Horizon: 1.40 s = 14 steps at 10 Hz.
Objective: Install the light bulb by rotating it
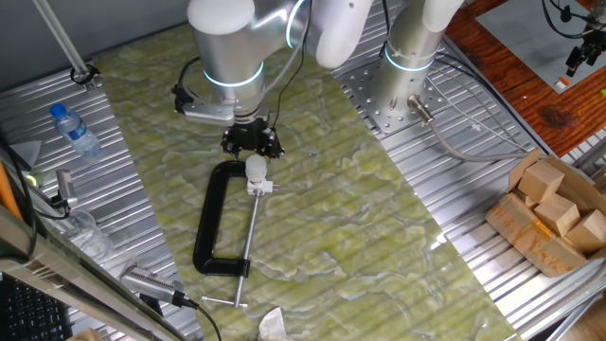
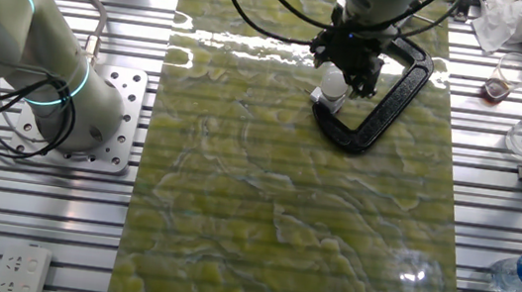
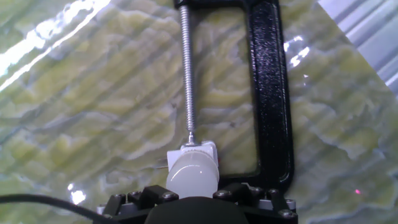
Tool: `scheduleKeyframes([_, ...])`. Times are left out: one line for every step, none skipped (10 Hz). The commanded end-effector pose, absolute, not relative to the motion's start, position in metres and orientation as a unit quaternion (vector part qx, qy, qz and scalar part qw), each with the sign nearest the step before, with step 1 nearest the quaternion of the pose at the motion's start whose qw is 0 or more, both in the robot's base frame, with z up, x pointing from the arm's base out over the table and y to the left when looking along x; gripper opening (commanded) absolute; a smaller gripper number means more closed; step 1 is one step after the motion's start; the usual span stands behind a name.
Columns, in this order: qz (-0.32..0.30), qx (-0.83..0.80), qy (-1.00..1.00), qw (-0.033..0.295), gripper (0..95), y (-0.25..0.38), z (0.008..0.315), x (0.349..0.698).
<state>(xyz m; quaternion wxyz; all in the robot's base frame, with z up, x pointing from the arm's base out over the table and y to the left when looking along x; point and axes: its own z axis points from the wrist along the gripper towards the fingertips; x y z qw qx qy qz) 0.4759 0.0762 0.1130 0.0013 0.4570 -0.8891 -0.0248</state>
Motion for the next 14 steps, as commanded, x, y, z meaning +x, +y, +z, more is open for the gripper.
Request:
scheduleKeyframes([-0.022, 0.468, -0.883, 0.001, 76.0, 0.077, 0.111, 0.477])
scheduleKeyframes([-0.021, 0.471, -0.882, -0.001, 76.0, 0.077, 0.108, 0.478])
scheduleKeyframes([-0.022, 0.472, -0.881, -0.004, 76.0, 0.078, 0.106, 0.478])
scheduleKeyframes([-0.022, 0.472, -0.881, -0.005, 76.0, 0.078, 0.105, 0.478])
scheduleKeyframes([-0.021, 0.472, -0.882, -0.006, 76.0, 0.079, 0.104, 0.479])
scheduleKeyframes([-0.021, 0.47, -0.883, -0.006, 57.0, 0.08, 0.103, 0.48])
scheduleKeyframes([-0.019, 0.471, -0.882, -0.009, 57.0, 0.08, 0.102, 0.48])
scheduleKeyframes([-0.02, 0.473, -0.881, -0.012, 57.0, 0.08, 0.1, 0.48])
scheduleKeyframes([-0.02, 0.473, -0.881, -0.012, 57.0, 0.08, 0.1, 0.48])
scheduleKeyframes([-0.02, 0.472, -0.881, -0.012, 57.0, 0.08, 0.1, 0.48])
scheduleKeyframes([-0.02, 0.472, -0.881, -0.012, 57.0, 0.08, 0.099, 0.48])
scheduleKeyframes([-0.02, 0.472, -0.881, -0.013, 57.0, 0.08, 0.099, 0.48])
scheduleKeyframes([-0.02, 0.472, -0.881, -0.015, 57.0, 0.081, 0.098, 0.481])
scheduleKeyframes([-0.02, 0.47, -0.882, -0.016, 57.0, 0.081, 0.097, 0.481])
